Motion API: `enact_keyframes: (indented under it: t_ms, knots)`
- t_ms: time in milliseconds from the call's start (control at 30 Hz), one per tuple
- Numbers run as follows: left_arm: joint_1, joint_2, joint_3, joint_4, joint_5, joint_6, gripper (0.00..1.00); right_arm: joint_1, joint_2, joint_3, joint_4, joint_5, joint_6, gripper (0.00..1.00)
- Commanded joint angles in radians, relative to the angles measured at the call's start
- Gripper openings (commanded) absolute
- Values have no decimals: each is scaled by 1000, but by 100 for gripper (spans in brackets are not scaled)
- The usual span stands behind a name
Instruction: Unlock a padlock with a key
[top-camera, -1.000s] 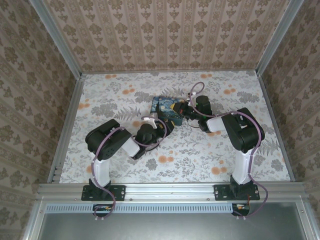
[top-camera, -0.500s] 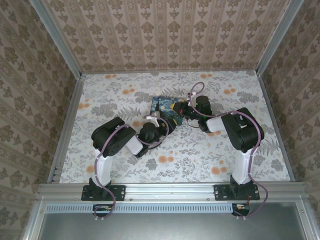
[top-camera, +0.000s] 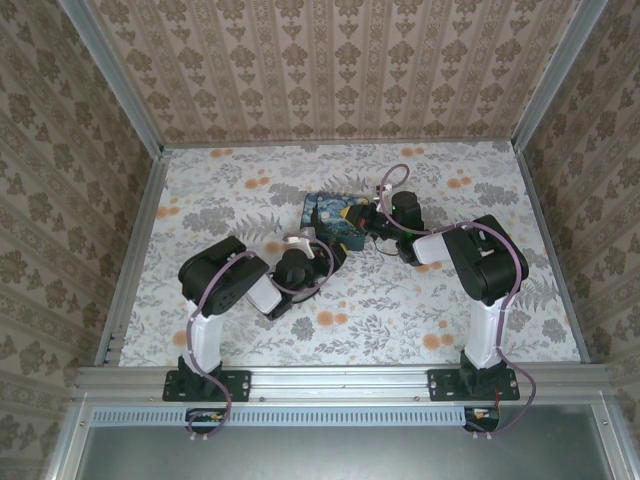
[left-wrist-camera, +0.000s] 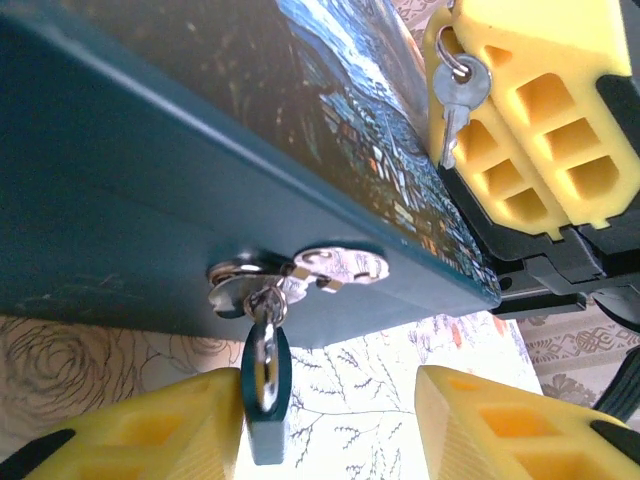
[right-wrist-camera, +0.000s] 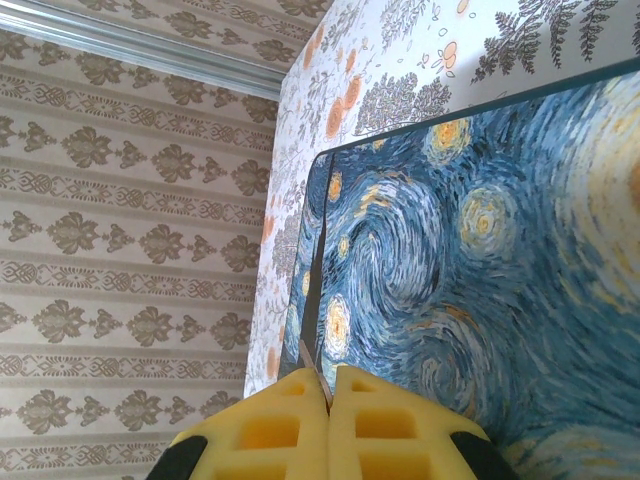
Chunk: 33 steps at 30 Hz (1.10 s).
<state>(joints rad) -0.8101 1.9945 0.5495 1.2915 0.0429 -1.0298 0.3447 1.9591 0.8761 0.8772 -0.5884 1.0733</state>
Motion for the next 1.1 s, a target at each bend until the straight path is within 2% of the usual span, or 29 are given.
enact_keyframes:
  t_ms: [0,633,767,1067]
  knots:
    - [2,-52,-7,12,-10,-5,49,12,46,-37,-92,-8,-4,0]
    - [18,76,26,10,5,-42,54,12,49,-35,-89,-7,1,0]
    - [25,88,25,9,2,-44,49,12,50,-35,-89,-7,0,0]
    - [51,105,35,9,16,-47,28,12,48,-38,-83,-8,4,0]
